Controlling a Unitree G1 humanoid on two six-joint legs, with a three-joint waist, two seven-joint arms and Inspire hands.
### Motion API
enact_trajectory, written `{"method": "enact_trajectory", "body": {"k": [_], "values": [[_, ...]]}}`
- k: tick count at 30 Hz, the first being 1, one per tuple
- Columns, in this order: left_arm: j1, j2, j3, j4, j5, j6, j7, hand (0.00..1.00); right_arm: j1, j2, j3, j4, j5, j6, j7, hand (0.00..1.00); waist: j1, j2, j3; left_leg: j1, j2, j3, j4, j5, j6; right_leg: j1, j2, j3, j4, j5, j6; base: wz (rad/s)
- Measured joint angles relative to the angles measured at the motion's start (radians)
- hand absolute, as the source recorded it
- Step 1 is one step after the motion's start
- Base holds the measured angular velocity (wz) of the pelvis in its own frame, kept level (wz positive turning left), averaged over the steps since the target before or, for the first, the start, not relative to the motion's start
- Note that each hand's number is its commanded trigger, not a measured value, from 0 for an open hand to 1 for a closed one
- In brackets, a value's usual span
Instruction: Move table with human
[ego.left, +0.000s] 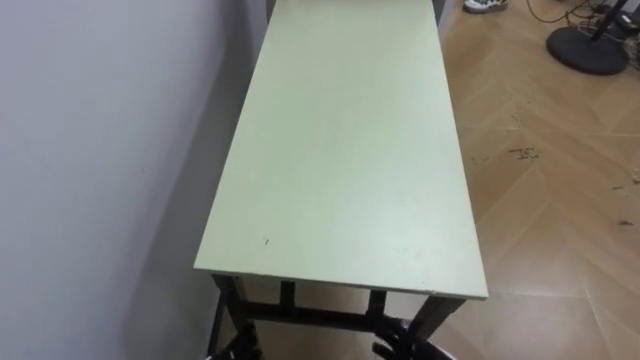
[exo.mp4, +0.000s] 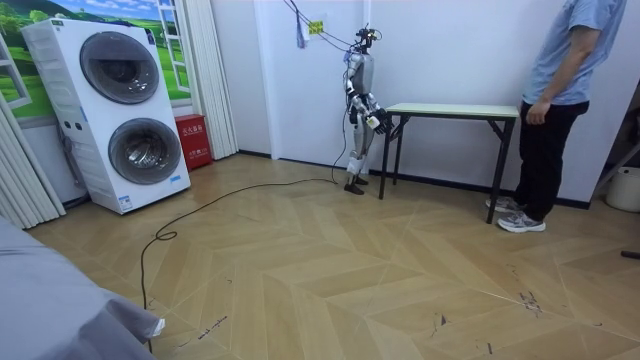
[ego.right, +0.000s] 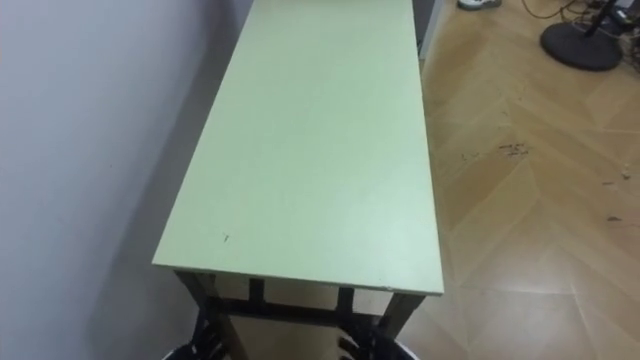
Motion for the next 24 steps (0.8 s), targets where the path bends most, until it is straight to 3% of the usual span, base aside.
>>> {"method": "enact_trajectory", "body": {"k": [7,12,17,24], "values": [[-0.026,-0.005,0.019,0.154,0.057,-0.021,0.059,0.00,-0.009,0.001,-0.025,0.107,-0.108,-0.013,-0.079,0.00,-0.003,0.006,0.0017,0.006,0.000,-0.004,0.000,-0.002,0.000,0.011,0.000,-0.001,-0.004,0.000,0.000,0.00],[-0.033,-0.008,0.036,0.271,0.055,-0.034,0.111,0.00,-0.046,0.005,-0.040,0.292,-0.107,-0.034,-0.142,0.00,-0.004,0.002,0.0006,0.005,-0.001,-0.006,0.000,-0.002,0.000,0.014,0.000,0.004,-0.016,0.000,0.000,0.00],[-0.042,-0.054,0.160,0.395,0.088,-0.056,0.156,0.00,-0.070,0.043,-0.129,0.437,-0.104,-0.063,-0.179,0.00,0.001,-0.001,-0.0005,0.019,-0.001,-0.006,-0.011,-0.002,0.000,0.028,0.005,0.005,-0.030,0.000,0.001,0.00],[-0.051,-0.070,0.295,0.522,0.169,-0.056,0.215,0.00,-0.095,0.062,-0.215,0.536,-0.098,-0.064,-0.209,0.00,-0.003,-0.001,-0.0019,0.028,-0.001,-0.012,-0.018,-0.003,-0.001,0.044,0.008,0.002,-0.048,-0.001,0.002,0.02]]}}
